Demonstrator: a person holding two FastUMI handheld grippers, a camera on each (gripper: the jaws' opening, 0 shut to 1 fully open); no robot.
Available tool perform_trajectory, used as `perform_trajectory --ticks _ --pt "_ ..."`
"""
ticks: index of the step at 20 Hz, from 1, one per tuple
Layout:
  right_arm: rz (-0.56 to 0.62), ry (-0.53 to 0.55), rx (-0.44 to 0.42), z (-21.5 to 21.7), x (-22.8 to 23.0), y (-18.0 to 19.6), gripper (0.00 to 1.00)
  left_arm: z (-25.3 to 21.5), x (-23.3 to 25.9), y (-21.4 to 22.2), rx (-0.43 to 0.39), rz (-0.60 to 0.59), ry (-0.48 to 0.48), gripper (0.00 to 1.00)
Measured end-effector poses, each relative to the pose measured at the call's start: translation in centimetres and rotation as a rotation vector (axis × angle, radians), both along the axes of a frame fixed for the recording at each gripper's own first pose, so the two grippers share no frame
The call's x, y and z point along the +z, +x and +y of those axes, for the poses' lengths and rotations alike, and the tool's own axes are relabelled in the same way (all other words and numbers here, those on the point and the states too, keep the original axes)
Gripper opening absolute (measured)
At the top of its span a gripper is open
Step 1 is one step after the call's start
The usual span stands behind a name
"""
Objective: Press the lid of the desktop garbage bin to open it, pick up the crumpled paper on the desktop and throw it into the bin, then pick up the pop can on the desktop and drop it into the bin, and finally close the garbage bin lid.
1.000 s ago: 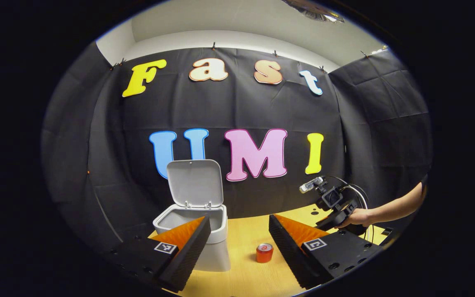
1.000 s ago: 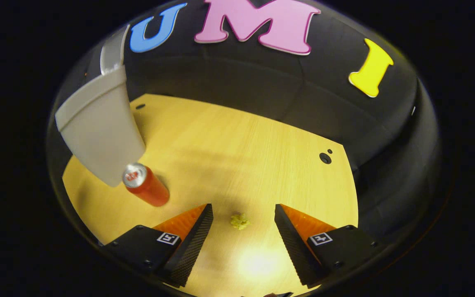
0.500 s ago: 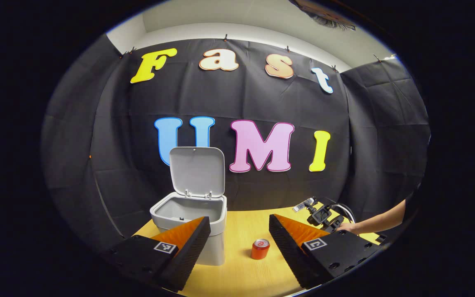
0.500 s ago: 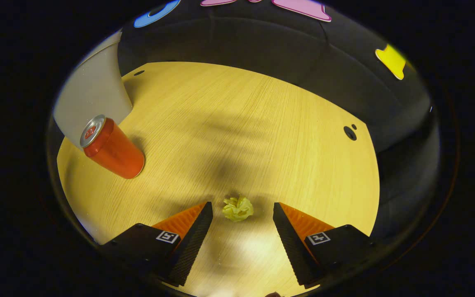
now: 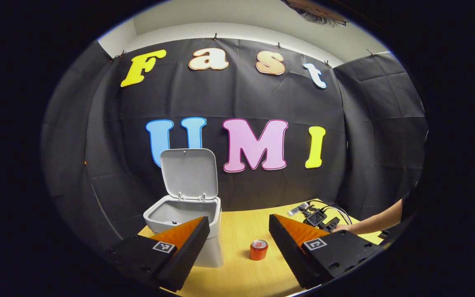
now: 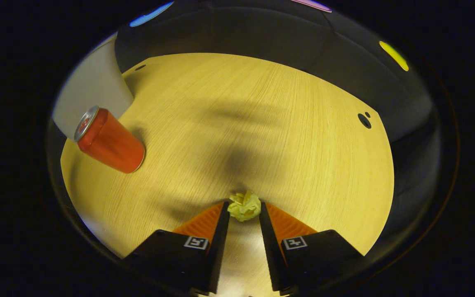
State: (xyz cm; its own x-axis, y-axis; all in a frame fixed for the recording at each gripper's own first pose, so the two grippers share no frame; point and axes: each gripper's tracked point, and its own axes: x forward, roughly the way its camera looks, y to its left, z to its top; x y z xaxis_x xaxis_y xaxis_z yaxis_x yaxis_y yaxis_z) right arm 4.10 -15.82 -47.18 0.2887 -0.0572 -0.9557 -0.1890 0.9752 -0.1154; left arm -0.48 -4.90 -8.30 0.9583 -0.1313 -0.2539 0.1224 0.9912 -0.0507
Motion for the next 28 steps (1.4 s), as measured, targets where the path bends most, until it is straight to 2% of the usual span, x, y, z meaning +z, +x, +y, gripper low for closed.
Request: perform_trajectory --ticks 1,2,3,5,9,12,15,17,22,25,28 --pt "-0.002 -0.001 0.003 0.2 0.2 -0.1 0.49 -0.4 -0.1 0.0 -0.007 0.000 -0.012 0.97" --pt "0.000 0.000 -0.003 0.3 0.2 -0.3 0.35 -0.7 -0.2 0.0 -0.011 0.003 -0.014 0.97" --pt "-0.012 0.009 -0.012 0.5 0.4 -0.1 0.49 -0.8 -0.6 0.0 -0.011 0.010 -0.010 0.97" --pt "-0.058 0.025 -0.021 0.8 1.9 0.7 0.42 -1.0 -0.9 0.0 -0.011 0.018 -0.009 0.97" --pt "-0.120 0.064 -0.014 1.4 6.2 1.0 0.42 -1.2 -1.1 -0.4 -0.011 0.028 -0.018 0.97" --pt "-0.209 0.078 0.039 2.6 11.9 1.4 0.42 -0.4 -1.7 -0.8 0.006 0.034 0.000 0.97" --pt "-0.321 0.123 0.098 5.2 18.1 3.4 0.42 0.0 -2.8 -1.7 0.019 0.059 -0.006 0.97" --pt "-0.392 0.174 0.139 7.7 22.4 5.0 0.42 0.3 -3.5 -2.2 0.024 0.073 0.005 0.97" --pt "-0.528 0.341 0.266 17.6 31.3 10.1 0.42 2.2 -4.3 -3.4 0.068 0.087 0.021 0.97" --pt "-0.566 0.432 0.363 24.4 34.0 12.0 0.42 3.4 -4.0 -3.8 0.119 0.080 -0.024 0.97" --pt "-0.540 0.463 0.448 29.8 33.8 12.7 0.42 4.9 -3.8 -4.5 0.169 0.071 -0.021 0.97"
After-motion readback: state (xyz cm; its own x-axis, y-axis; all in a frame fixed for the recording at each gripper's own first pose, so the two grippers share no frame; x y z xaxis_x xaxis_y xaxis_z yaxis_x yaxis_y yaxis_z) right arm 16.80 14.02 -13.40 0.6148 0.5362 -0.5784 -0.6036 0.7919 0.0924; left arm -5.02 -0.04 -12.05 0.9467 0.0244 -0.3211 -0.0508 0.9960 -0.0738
